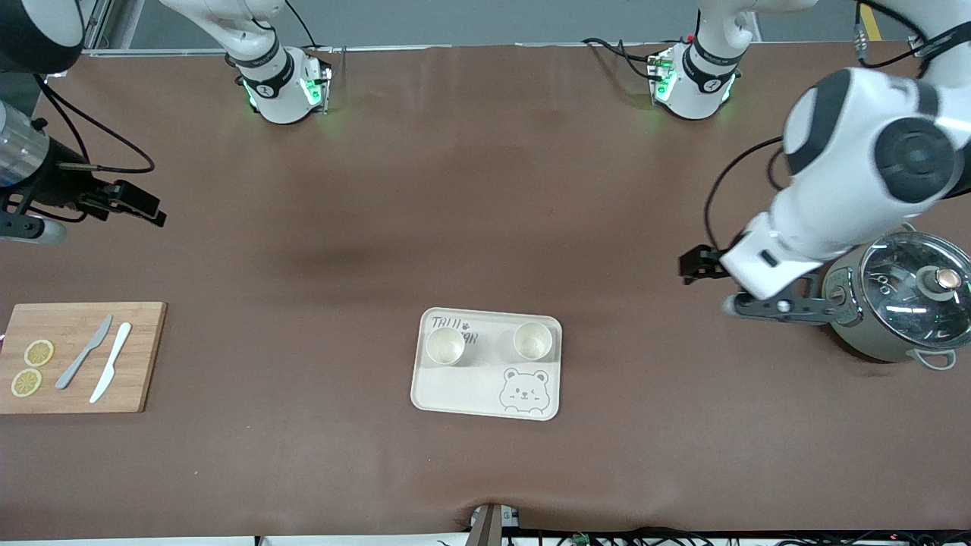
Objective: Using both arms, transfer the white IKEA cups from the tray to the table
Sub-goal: 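Lower both grippers toward the two white cups on the tray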
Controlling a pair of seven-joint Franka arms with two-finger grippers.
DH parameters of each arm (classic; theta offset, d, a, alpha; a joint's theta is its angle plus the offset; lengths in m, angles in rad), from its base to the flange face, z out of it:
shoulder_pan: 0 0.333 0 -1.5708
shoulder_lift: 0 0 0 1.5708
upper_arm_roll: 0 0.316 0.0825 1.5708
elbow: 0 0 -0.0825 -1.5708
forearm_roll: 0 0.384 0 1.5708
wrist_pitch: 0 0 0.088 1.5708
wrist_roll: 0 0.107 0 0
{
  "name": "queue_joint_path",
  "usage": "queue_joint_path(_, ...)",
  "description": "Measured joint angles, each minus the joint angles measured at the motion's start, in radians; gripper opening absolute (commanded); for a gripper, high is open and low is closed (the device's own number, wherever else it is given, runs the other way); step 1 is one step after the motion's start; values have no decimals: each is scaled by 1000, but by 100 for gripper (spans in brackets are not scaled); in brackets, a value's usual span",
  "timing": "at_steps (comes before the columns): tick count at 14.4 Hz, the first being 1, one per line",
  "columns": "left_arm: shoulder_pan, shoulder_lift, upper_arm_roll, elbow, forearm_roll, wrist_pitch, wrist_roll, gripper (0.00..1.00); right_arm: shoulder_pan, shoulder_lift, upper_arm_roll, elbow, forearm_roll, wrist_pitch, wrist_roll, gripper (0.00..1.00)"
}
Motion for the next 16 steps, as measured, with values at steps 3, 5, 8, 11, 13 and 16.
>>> queue_joint_path(3,-107,70,-1,5,17,83,-71,100,83,59,3,76,35,16,163,100)
queue_joint_path(5,-136,102,-1,14,18,132,-84,100,168,138,5,155,35,20,300,100)
queue_joint_path(8,-143,152,-1,49,18,144,-83,100,289,284,6,263,17,61,474,100)
queue_joint_path(11,-164,216,2,66,18,179,-82,100,371,405,5,318,-15,169,583,100)
queue_joint_path(13,-181,261,3,68,18,233,-82,100,410,462,4,328,-39,243,634,100)
queue_joint_path(16,-210,337,3,71,18,314,-82,100,458,542,2,333,-83,345,695,100)
